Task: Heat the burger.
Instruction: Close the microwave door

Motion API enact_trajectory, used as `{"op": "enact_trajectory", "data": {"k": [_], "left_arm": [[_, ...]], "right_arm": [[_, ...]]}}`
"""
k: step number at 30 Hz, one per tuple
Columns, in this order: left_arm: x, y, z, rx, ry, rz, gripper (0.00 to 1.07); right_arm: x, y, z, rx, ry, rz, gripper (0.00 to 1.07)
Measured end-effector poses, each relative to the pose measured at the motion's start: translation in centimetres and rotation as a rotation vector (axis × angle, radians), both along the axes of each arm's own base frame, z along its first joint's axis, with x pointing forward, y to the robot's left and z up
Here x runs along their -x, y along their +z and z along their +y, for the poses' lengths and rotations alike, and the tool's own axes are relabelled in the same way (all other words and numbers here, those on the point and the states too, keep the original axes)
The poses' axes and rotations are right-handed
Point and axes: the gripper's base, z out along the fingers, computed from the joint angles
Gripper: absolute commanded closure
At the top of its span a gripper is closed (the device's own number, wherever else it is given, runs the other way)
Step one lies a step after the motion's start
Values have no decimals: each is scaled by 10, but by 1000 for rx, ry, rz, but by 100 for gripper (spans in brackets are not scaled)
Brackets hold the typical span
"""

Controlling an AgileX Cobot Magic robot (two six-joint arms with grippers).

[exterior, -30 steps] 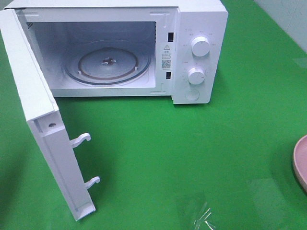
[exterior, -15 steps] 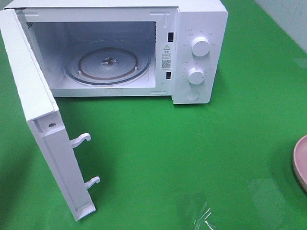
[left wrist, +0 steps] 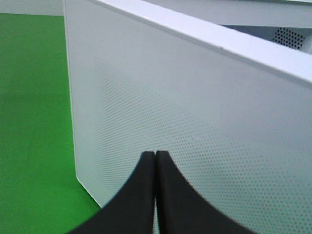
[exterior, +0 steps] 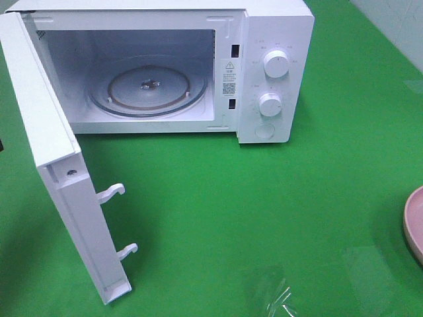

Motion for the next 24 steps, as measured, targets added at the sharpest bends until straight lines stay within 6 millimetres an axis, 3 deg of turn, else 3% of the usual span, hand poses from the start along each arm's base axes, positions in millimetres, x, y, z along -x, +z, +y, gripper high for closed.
{"op": "enact_trajectory", "data": {"k": [13,22,24], "left_arm": [[-21,-13,-32,7,-141,53,107],[-46,-13,-66,17,-227,44,107],[-59,-12,-83,23,-255,31,107]], "right_arm": [[0,0,0,0,0,0,31],[0,0,0,0,0,0,31],[0,0,0,0,0,0,31]]}}
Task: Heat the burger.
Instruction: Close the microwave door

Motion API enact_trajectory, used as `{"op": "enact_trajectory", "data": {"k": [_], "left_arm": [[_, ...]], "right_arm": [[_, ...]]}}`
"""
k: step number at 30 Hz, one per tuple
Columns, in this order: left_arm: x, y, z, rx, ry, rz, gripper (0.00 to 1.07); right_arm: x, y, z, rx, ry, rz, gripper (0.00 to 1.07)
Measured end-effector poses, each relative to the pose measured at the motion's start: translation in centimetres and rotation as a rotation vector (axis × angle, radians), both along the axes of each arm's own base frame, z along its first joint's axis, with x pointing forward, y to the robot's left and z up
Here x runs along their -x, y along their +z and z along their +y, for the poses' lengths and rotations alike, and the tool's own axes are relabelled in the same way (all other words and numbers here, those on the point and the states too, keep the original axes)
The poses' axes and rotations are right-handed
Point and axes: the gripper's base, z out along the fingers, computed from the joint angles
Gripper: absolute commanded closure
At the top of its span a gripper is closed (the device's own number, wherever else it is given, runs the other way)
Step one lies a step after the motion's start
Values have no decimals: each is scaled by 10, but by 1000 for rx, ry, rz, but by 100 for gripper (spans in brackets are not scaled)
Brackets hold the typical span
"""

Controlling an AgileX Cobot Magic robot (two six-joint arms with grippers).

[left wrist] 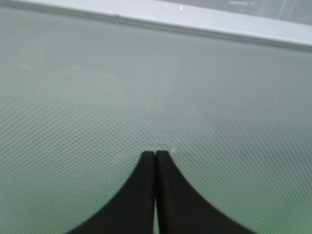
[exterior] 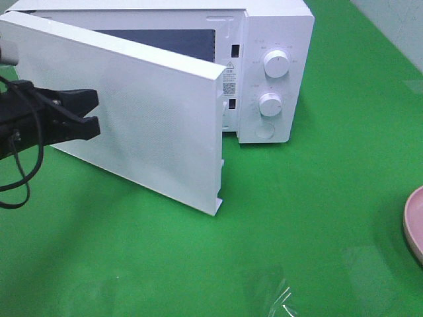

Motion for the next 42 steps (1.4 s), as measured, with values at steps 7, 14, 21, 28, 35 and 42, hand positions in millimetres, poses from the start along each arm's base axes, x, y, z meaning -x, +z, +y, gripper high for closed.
{"op": "enact_trajectory", "data": {"k": [7,14,21,28,35,42], "left_arm": [[-18,-1,-29,1,-28,4,107],[-41,-2,-63,-18,-66,-2,107],[-68,-1,-85,-6,-60,-6,107],[-80,-5,-106,-54,-107,6,107],[-92,-9,-119,-73,-102,27,107],[-95,-10,-120,-97,-102,18,107]], "right_arm": [[0,0,0,0,0,0,31],[0,0,0,0,0,0,31],[0,0,0,0,0,0,31],[0,0,0,0,0,0,31],[0,0,0,0,0,0,31],[0,0,0,0,0,0,31]]}}
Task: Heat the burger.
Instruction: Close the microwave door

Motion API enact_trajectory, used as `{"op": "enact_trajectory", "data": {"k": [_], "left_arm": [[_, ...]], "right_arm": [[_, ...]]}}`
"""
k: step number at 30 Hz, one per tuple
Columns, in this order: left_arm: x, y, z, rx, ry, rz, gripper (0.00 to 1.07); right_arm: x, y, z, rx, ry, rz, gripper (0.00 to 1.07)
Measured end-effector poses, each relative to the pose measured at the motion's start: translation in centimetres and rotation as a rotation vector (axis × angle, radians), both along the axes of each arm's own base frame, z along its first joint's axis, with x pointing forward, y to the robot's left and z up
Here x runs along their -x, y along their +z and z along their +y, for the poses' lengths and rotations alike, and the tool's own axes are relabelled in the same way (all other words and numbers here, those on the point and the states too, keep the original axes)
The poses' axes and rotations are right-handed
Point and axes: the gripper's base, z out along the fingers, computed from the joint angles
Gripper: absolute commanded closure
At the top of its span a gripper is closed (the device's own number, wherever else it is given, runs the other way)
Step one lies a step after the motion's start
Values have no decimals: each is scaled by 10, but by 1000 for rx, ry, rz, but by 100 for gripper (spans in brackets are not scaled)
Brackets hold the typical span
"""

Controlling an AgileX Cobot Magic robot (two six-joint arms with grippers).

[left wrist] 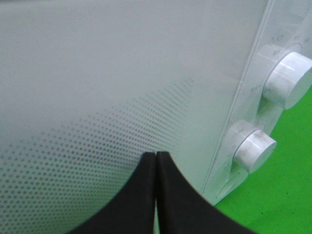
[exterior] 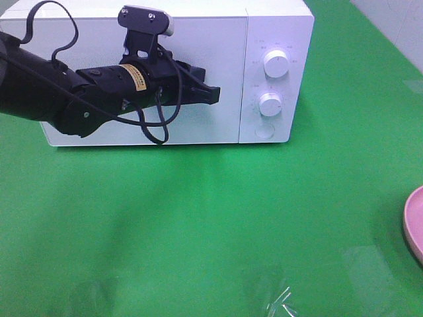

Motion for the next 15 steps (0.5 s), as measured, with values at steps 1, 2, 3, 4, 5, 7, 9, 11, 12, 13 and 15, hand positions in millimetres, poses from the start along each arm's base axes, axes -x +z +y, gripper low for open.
{"op": "enact_trajectory", "data": {"k": [1,2,3,4,5,7,9,11,12,13,15], "left_arm": [[0,0,0,0,0,0,107],[0,0,0,-3,1,4,107],[0,0,0,-3,1,4,107],[1,-1,0,-20,5,25,107],[3,2,0,-41,16,63,106],[7,6,-1,-67,26,108,99],[10,10,-2,-83,25,128,95],[18,16,-5,-130,10,164,83],[31,19,-11,-189,-19,202,63],[31,19,-11,-189,-19,202,63],[44,22,-17,-248,-45,247,39]], "right_arm": [[0,0,0,0,0,0,31],[0,0,0,0,0,0,31],[0,0,0,0,0,0,31],[0,0,0,0,0,0,31],[0,0,0,0,0,0,31],[0,0,0,0,0,0,31],[0,0,0,0,0,0,31],[0,0,0,0,0,0,31],[0,0,0,0,0,0,31],[0,0,0,0,0,0,31],[0,0,0,0,0,0,31]]}}
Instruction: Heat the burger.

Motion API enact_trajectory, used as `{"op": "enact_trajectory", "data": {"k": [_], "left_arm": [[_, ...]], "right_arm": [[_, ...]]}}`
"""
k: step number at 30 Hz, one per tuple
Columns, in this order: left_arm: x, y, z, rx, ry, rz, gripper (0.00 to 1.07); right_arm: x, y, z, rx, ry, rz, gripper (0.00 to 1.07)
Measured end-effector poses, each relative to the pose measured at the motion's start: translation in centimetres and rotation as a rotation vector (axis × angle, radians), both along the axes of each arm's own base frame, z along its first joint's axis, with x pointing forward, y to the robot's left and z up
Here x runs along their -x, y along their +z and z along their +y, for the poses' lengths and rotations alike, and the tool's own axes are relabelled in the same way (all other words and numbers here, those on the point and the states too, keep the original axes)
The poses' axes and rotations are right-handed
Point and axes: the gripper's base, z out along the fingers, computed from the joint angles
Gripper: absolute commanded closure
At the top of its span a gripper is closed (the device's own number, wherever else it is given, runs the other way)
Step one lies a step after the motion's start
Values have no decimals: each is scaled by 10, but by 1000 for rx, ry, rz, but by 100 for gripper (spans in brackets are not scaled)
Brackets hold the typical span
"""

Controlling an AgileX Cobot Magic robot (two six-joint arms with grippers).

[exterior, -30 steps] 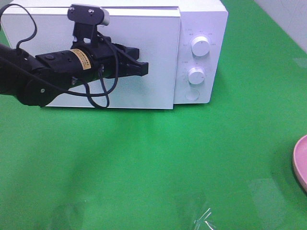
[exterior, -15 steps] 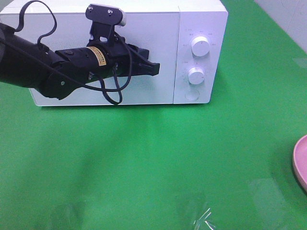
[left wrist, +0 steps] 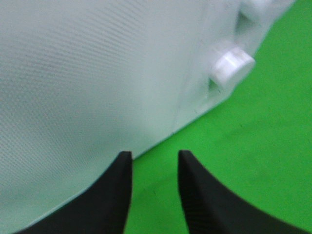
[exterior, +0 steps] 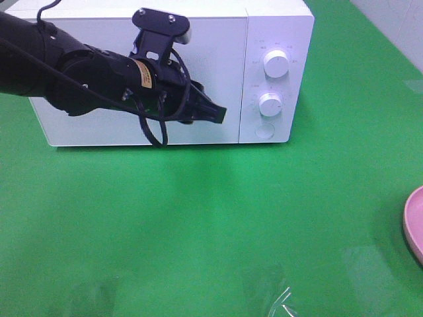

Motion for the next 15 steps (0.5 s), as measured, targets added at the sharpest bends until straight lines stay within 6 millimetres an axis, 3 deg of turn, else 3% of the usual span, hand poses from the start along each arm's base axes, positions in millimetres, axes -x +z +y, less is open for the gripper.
{"op": "enact_trajectory", "data": {"k": [1,2,4,12,15], "left_arm": [[12,3,-5,-44,-20,40,17],[12,3,-5,-44,-20,40,17],[29,4,-10,-117,-46,106,4],[61,10,-9,-268,-64,258,4],[74,20,3,-332,-35,363,4]], "right_arm": [[0,0,0,0,0,0,31],[0,0,0,0,0,0,31],[0,0,0,0,0,0,31],[0,0,0,0,0,0,31],[0,0,0,0,0,0,31]]}}
